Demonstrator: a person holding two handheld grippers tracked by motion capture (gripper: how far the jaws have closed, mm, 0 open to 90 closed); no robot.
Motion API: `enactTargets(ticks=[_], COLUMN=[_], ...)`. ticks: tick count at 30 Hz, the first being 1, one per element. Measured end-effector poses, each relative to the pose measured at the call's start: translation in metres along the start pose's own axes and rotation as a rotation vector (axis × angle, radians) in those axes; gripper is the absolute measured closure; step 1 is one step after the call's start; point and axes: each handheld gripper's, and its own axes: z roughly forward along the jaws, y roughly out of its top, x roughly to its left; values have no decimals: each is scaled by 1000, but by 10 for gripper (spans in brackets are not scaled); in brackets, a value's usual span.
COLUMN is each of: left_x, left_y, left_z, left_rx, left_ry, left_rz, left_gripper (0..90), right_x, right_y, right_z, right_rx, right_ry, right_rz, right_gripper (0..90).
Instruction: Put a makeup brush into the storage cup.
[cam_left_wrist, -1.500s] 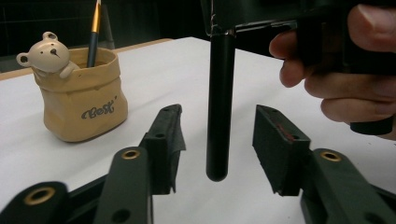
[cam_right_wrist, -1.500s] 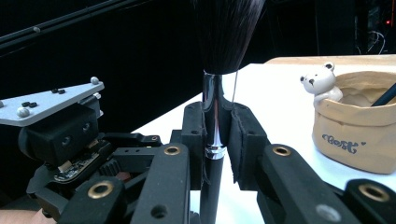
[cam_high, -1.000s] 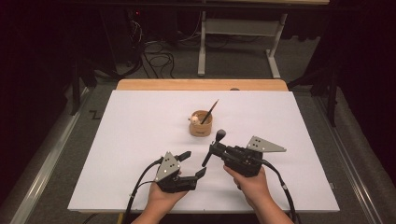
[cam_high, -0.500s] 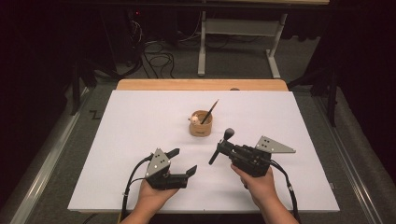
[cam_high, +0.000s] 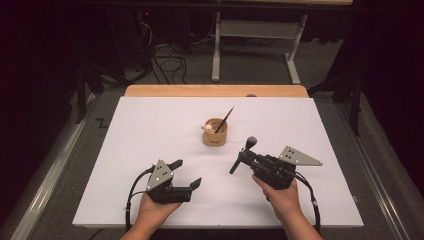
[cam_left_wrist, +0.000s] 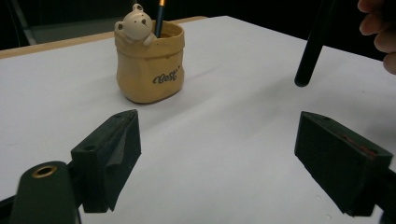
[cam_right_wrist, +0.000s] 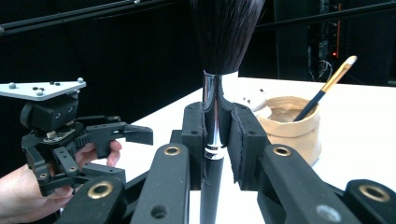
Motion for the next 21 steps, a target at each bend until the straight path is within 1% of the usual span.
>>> enactTargets(ticks=[5,7,8,11,14,16,19,21], left_x=[5,7,7,9,10,11,13,15], left_y=[-4,-5,-6,-8,-9,-10,-9,-9], left_z=[-2,-3,-3,-4,-4,-5,-8,-9], left_rx=[-9,-10,-12,-5,-4,-8,-21,-25], left_ry=[12,20,24,33,41,52,60,68], left_rz=[-21,-20,-21,-11,-8,2,-9,-13], left_gripper=[147,139,135,117,82,55,29,16], right_x=[-4,-5,-6,-8,-9,-10,-12,-14], right_y=[-1,-1,-1,-1,-2,-2,-4,-5], right_z=[-4,-6,-6,-8,-10,-11,-12,-14], right_rx=[-1,-1,-2,1,5,12,20,24], right_ry=[-18,-34,-30,-46,-62,-70,-87,-87], right_rz=[-10,-14,-17,-36,-38,-44,-53,-56], right_gripper=[790,789,789,790,789,789,789,789])
